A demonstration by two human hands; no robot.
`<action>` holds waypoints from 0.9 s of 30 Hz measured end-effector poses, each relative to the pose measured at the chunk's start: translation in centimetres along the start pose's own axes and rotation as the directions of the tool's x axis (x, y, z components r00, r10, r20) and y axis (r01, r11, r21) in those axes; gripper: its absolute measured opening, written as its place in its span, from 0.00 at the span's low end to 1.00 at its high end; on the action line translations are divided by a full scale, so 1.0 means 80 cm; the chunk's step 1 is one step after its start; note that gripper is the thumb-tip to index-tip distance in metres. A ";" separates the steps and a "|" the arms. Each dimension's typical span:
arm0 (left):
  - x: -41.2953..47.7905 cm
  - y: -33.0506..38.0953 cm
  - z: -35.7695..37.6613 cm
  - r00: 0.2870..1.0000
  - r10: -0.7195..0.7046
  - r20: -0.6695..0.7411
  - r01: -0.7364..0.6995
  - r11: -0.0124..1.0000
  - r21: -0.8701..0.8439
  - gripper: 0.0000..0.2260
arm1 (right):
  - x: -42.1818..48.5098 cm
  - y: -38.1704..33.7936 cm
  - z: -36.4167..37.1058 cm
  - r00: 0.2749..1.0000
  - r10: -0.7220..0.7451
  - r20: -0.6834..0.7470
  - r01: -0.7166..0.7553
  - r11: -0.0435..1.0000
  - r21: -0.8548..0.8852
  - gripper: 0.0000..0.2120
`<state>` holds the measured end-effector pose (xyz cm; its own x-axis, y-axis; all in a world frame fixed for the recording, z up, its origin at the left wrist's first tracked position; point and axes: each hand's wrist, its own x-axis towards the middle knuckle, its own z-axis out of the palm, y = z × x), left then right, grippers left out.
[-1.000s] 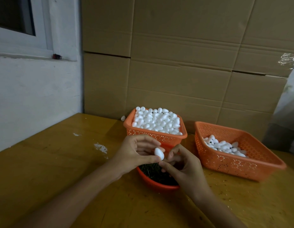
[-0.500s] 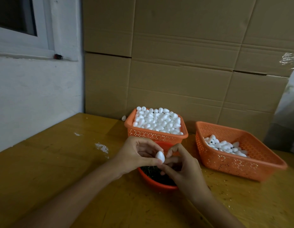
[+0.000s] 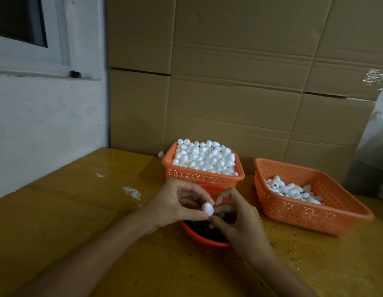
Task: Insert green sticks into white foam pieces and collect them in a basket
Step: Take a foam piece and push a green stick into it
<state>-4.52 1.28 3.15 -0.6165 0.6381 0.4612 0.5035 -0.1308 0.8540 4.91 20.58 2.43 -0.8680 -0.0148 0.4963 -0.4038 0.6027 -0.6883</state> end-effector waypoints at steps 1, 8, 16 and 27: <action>0.000 0.000 0.000 1.000 0.001 0.000 -0.001 1.000 -0.002 0.12 | 0.000 0.000 0.000 1.000 0.002 0.001 -0.002 1.000 0.000 0.16; 0.000 -0.001 0.002 0.999 -0.022 -0.034 0.023 1.000 0.017 0.13 | -0.001 0.001 0.003 1.000 0.002 -0.015 -0.001 1.000 0.011 0.16; -0.003 -0.001 0.018 0.982 -0.028 -0.186 0.013 0.997 -0.082 0.22 | 0.001 0.009 0.004 0.992 -0.076 -0.101 0.079 0.996 0.030 0.16; -0.004 -0.008 0.018 0.978 0.010 -0.211 -0.026 0.997 -0.072 0.20 | 0.023 0.036 -0.070 0.796 -0.020 -0.605 -0.038 0.996 -0.083 0.15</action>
<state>-3.77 2.25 2.07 -0.7250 0.4627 0.5101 0.4745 -0.2013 0.8569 3.75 26.74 4.34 -0.5080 0.4586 0.7292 -0.3455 0.6670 -0.6601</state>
